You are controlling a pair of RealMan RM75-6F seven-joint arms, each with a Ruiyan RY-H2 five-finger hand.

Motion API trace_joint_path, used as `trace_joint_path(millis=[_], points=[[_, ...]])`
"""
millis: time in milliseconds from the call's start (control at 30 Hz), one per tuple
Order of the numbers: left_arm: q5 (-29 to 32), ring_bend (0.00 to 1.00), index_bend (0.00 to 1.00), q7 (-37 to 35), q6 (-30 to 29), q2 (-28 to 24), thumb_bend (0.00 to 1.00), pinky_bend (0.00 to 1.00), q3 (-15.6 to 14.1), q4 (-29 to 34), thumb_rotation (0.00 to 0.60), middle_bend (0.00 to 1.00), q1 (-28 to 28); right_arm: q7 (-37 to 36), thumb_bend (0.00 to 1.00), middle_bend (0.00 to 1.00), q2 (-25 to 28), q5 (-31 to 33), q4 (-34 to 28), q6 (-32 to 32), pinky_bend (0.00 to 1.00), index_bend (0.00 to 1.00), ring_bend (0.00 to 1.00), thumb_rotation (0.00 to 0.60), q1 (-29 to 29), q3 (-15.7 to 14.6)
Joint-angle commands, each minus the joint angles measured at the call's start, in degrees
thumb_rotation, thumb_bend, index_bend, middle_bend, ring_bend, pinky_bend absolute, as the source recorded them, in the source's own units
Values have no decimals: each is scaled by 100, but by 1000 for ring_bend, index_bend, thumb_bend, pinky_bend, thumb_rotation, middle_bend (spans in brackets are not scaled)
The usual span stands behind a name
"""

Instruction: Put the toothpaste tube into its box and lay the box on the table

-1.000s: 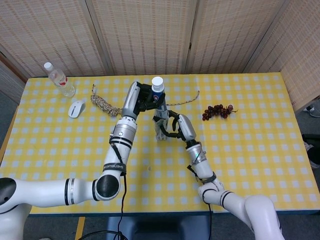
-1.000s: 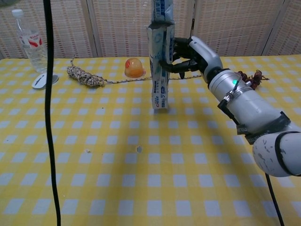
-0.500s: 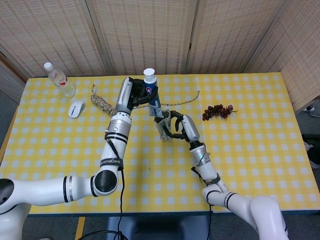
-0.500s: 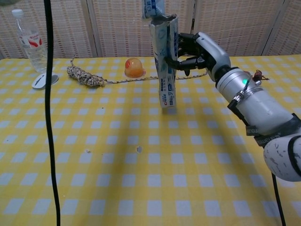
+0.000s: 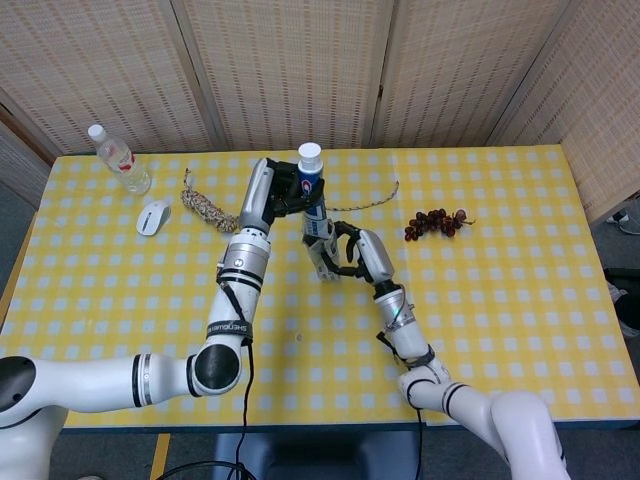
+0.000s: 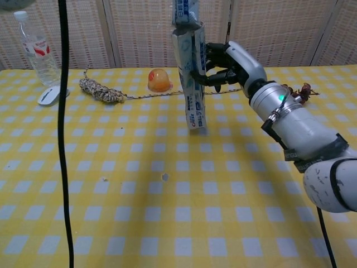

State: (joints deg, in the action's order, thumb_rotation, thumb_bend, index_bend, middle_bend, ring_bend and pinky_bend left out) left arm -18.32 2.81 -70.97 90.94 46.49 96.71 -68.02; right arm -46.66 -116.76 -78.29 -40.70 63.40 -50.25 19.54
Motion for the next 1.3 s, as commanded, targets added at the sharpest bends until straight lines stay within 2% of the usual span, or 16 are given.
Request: trace_joint_path(millis=[33,367,967,1300], points=[[-6,1000,929,21,-27,16,844,1000,6,8,600,1000,-17,32,406,561,-54,29,34,-39,710,632,670,600,-54,35],[-7,1000,928,68,-65,45,843,1000,38,16,600,1000,-37,-28,406,561,-175,39,107,-30,710,632,669,600,-132,69],[-61,1000,928,3,-27,14,844,1000,87,-101,600,1000,65,-292,406,561,29,-51,-72,284,710,632,669,600,116,-7],[-171,1000,928,7,41,36,843,1000,-40,-182,600,1000,122,-403,406,561,89,-55,-100,283,710,632,669,600,140,-5]])
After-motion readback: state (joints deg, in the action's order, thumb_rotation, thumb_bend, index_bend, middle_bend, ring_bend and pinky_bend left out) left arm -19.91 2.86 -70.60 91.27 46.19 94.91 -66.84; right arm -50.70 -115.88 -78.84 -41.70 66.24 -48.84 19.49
